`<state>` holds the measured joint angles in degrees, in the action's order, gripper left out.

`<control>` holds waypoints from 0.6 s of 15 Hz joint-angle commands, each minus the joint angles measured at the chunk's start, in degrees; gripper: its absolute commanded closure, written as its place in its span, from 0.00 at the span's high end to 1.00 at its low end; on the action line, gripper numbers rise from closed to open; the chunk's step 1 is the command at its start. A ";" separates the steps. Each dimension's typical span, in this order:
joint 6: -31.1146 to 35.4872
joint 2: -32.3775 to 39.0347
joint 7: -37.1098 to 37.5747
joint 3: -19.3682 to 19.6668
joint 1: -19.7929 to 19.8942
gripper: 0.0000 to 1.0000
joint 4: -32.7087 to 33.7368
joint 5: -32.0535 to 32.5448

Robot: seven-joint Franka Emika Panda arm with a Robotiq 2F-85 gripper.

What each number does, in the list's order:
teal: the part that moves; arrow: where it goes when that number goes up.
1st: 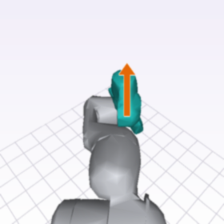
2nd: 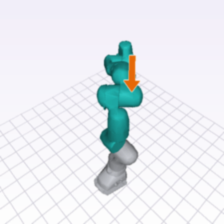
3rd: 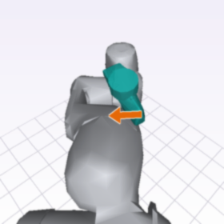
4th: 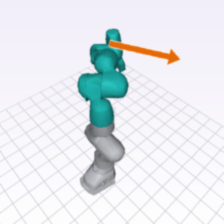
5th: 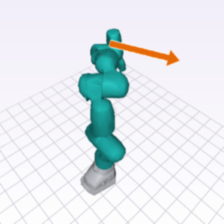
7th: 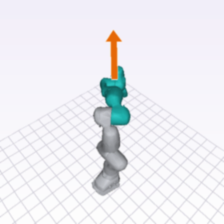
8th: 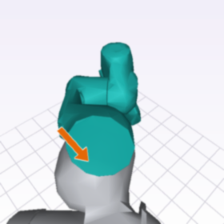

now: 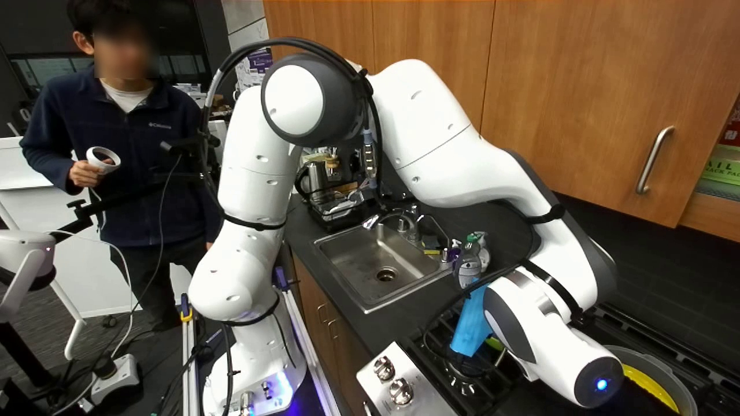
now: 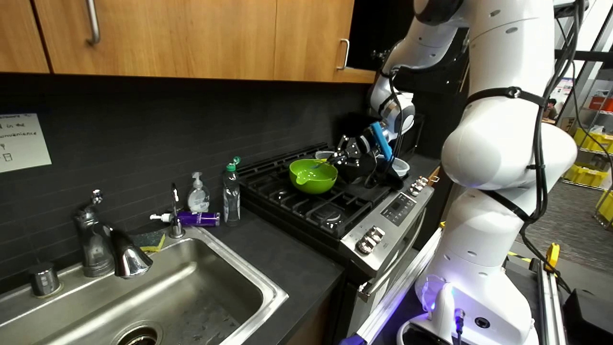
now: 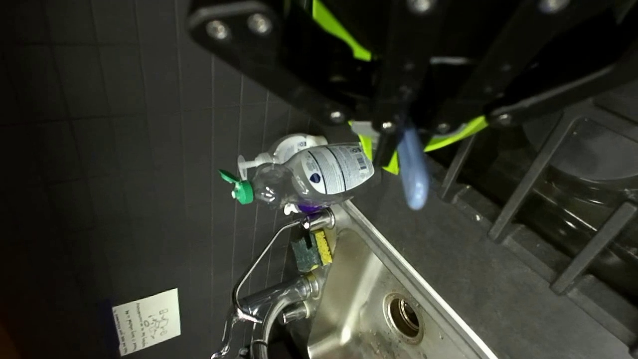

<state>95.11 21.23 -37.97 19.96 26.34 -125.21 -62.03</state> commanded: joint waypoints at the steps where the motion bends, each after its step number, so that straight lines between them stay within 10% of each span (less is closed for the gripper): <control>1: 3.36 -5.12 1.59 0.74 -1.37 0.01 -3.91 0.27; 9: 17.77 -12.41 6.75 0.28 -4.96 0.01 -8.17 1.98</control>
<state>106.81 14.21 -34.57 19.95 23.56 -129.94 -61.86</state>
